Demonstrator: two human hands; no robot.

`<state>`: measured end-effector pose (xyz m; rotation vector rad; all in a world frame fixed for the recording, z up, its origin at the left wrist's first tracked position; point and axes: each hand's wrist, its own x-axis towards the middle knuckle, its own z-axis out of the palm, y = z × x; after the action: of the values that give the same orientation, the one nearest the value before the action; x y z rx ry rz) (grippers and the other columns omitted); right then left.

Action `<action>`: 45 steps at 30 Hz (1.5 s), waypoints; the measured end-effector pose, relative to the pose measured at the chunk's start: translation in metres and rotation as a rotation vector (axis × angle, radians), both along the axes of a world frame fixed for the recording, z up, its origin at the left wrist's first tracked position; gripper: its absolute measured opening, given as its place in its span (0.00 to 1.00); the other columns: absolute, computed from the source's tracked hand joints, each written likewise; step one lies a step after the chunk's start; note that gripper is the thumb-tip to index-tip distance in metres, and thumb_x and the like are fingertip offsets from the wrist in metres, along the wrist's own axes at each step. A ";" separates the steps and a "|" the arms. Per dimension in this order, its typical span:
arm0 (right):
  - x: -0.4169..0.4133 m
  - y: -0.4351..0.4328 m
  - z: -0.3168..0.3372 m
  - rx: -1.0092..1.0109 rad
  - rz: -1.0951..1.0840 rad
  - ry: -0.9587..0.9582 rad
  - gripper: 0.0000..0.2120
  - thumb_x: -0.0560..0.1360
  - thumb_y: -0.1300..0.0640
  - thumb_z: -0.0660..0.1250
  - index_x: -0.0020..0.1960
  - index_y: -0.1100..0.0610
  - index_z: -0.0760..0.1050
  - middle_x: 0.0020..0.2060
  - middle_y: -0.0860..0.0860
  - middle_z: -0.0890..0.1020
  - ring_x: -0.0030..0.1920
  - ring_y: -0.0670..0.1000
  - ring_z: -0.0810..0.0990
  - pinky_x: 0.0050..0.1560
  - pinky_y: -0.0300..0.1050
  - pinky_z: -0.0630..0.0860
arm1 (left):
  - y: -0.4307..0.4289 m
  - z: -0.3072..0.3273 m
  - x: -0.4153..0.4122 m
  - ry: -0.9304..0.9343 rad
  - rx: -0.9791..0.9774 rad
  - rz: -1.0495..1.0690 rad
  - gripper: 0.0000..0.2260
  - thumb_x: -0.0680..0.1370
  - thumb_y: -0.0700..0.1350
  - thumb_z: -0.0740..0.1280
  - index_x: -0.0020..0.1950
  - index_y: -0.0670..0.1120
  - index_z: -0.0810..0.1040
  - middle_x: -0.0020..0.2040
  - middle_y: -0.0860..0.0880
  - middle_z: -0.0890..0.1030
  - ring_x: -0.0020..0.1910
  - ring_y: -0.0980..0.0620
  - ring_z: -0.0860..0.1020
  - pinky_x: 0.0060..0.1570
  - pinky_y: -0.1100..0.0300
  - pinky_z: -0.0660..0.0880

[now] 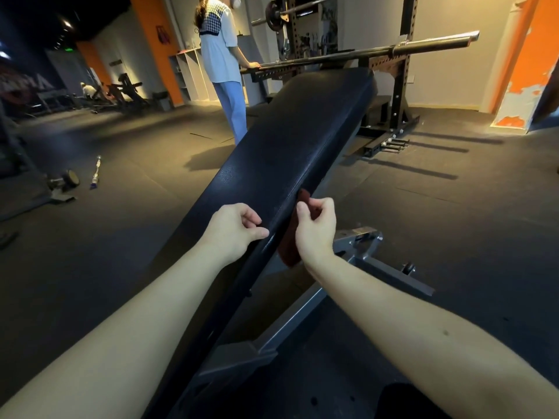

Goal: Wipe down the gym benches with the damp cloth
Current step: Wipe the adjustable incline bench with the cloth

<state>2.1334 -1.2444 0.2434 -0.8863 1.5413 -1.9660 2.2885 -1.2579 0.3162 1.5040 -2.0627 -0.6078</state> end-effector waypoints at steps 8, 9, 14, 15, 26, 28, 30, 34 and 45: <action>-0.062 -0.037 0.058 -0.044 -0.169 -0.101 0.03 0.80 0.56 0.68 0.49 0.52 0.74 0.52 0.51 0.81 0.53 0.49 0.80 0.63 0.56 0.78 | 0.001 -0.006 -0.006 -0.036 -0.056 0.026 0.08 0.75 0.46 0.77 0.51 0.49 0.80 0.45 0.52 0.80 0.43 0.57 0.78 0.40 0.66 0.70; -0.057 -0.035 0.058 -0.055 -0.188 -0.092 0.04 0.79 0.55 0.68 0.48 0.51 0.73 0.52 0.52 0.80 0.53 0.49 0.80 0.63 0.56 0.78 | 0.001 -0.006 -0.006 -0.031 -0.055 0.027 0.08 0.75 0.46 0.77 0.51 0.49 0.80 0.45 0.52 0.80 0.43 0.57 0.78 0.40 0.67 0.70; 0.007 0.000 0.021 -0.098 -0.105 0.056 0.05 0.79 0.58 0.69 0.49 0.54 0.72 0.52 0.54 0.77 0.51 0.48 0.78 0.57 0.47 0.75 | 0.002 -0.009 -0.003 0.000 -0.061 0.012 0.09 0.75 0.46 0.77 0.52 0.49 0.81 0.45 0.52 0.81 0.44 0.57 0.78 0.41 0.67 0.71; 0.019 0.009 0.010 -0.075 -0.047 0.068 0.05 0.79 0.57 0.69 0.50 0.54 0.72 0.52 0.53 0.77 0.51 0.47 0.78 0.56 0.45 0.75 | 0.002 -0.009 -0.003 0.003 -0.067 0.011 0.09 0.75 0.46 0.77 0.53 0.49 0.82 0.45 0.52 0.81 0.44 0.57 0.79 0.42 0.66 0.71; -0.035 -0.017 0.064 -0.056 -0.165 0.128 0.05 0.78 0.58 0.70 0.48 0.56 0.74 0.48 0.48 0.78 0.48 0.41 0.77 0.57 0.43 0.76 | 0.008 -0.010 -0.002 0.049 -0.068 0.012 0.08 0.76 0.45 0.76 0.53 0.51 0.81 0.44 0.52 0.80 0.43 0.57 0.78 0.42 0.67 0.71; -0.020 -0.008 0.048 -0.074 -0.163 0.178 0.06 0.77 0.59 0.71 0.47 0.56 0.73 0.46 0.46 0.76 0.46 0.36 0.75 0.52 0.34 0.72 | 0.008 -0.011 -0.001 0.058 -0.069 0.005 0.08 0.75 0.45 0.76 0.52 0.50 0.81 0.44 0.53 0.80 0.42 0.58 0.78 0.42 0.68 0.71; 0.000 0.003 0.022 -0.059 -0.096 0.214 0.07 0.78 0.58 0.70 0.48 0.56 0.72 0.47 0.49 0.75 0.45 0.36 0.74 0.49 0.30 0.70 | 0.008 -0.012 0.000 0.058 -0.077 0.000 0.08 0.76 0.45 0.76 0.52 0.51 0.81 0.44 0.53 0.80 0.42 0.59 0.77 0.43 0.67 0.72; 0.012 0.016 0.003 -0.005 0.005 0.241 0.06 0.79 0.57 0.70 0.50 0.55 0.73 0.50 0.51 0.77 0.48 0.41 0.76 0.51 0.34 0.71 | 0.008 -0.014 0.001 0.049 -0.084 -0.007 0.09 0.76 0.45 0.76 0.55 0.50 0.81 0.45 0.53 0.81 0.43 0.58 0.78 0.44 0.67 0.72; -0.023 -0.022 0.062 -0.097 -0.203 0.194 0.05 0.79 0.56 0.70 0.50 0.53 0.74 0.53 0.49 0.75 0.51 0.41 0.75 0.56 0.38 0.73 | 0.006 -0.018 -0.002 0.053 -0.114 0.020 0.10 0.76 0.45 0.76 0.57 0.49 0.82 0.45 0.54 0.79 0.43 0.59 0.77 0.41 0.70 0.69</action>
<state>2.1100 -1.2663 0.3056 -1.0218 1.7156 -2.1676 2.2869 -1.2519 0.2978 1.4273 -2.0050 -0.5083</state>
